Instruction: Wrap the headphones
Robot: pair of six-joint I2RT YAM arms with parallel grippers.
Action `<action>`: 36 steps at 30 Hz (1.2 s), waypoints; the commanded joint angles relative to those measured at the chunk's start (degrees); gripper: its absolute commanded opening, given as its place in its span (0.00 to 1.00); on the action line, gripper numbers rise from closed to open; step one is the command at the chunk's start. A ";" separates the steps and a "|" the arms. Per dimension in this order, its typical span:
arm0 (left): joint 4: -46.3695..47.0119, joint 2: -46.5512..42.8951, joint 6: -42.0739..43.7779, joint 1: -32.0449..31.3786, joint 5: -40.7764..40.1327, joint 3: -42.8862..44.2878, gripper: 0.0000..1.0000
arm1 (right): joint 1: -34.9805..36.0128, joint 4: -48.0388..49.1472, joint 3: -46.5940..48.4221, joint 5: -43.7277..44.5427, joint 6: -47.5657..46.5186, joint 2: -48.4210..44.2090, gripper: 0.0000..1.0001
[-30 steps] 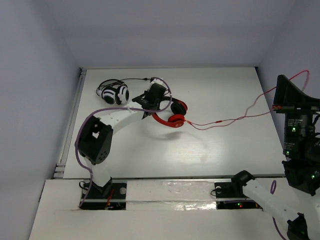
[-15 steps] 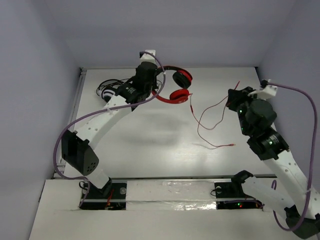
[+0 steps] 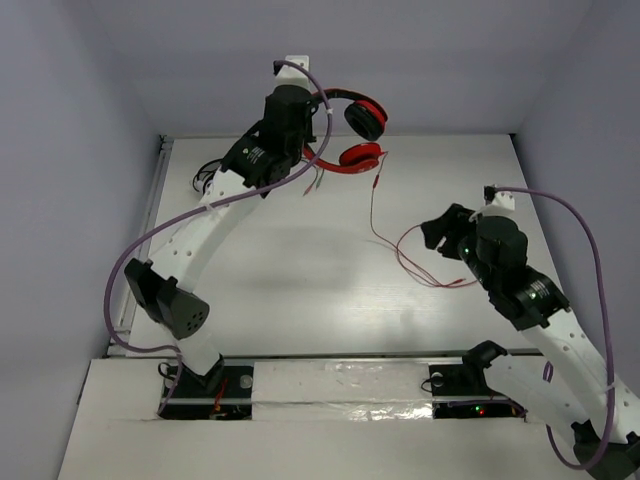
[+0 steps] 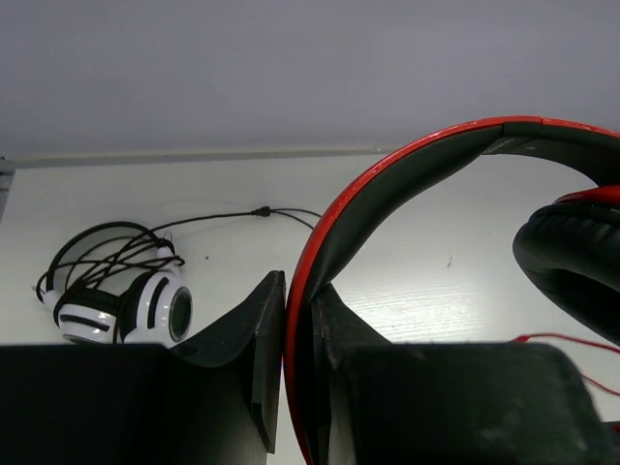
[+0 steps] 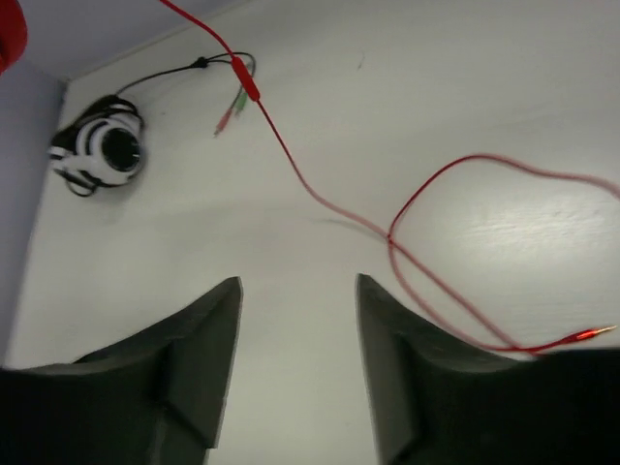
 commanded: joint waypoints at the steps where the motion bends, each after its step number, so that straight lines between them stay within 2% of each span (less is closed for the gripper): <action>1: 0.66 0.18 0.38 0.23 0.01 7.90 0.00 | 0.28 1.73 -0.52 -5.95 0.65 -3.27 0.50; 2: 0.22 0.45 0.21 0.23 1.06 9.12 0.00 | 0.28 4.02 -1.31 -7.63 -0.05 -4.59 0.33; 3: -1.00 0.63 -0.14 0.23 2.90 11.23 0.00 | 0.28 8.30 -2.89 -9.39 -0.41 -5.12 0.08; 5: -2.23 0.89 -0.67 0.23 4.75 13.00 0.00 | 0.28 14.81 -5.79 -14.75 -1.81 -5.83 0.02; 8: -3.99 0.19 -1.72 0.23 8.79 14.58 0.00 | 0.28 22.83 -9.14 -14.95 -3.13 -3.21 0.14; 9: -4.43 -0.25 -1.99 0.23 10.81 14.85 0.00 | 0.28 26.68 -10.01 -14.42 -3.48 -0.76 0.29; 11: -4.87 -1.21 -2.69 0.23 12.23 14.94 0.00 | 0.28 30.64 -12.55 -13.45 -4.10 1.45 0.46; 12: -5.31 -1.48 -2.96 0.23 13.10 14.68 0.00 | 0.28 35.72 -13.79 -13.36 -4.19 3.64 0.60; 15: -5.41 -3.15 -3.75 0.23 15.47 12.84 0.00 | 0.28 42.68 -16.17 -13.10 -6.46 7.34 0.78; 18: -4.35 -5.96 -4.63 0.23 17.06 9.24 0.00 | 0.28 41.92 -13.46 -7.49 -9.63 13.31 0.80; 22: -4.17 -8.77 -5.07 0.23 18.29 7.64 0.00 | 0.28 45.24 -12.22 -10.89 -10.43 20.61 0.80; 24: -4.26 -9.56 -5.16 0.23 19.26 7.73 0.00 | 0.28 50.50 -13.01 -12.30 -9.91 24.83 0.79; 31: -8.04 -10.18 -4.28 0.23 19.00 12.38 0.00 | 0.28 60.37 -17.22 -13.88 -9.38 31.78 0.70; 36: -9.53 -10.10 -4.28 0.23 19.35 16.94 0.00 | 0.28 63.09 -17.84 -17.14 -8.59 34.86 0.67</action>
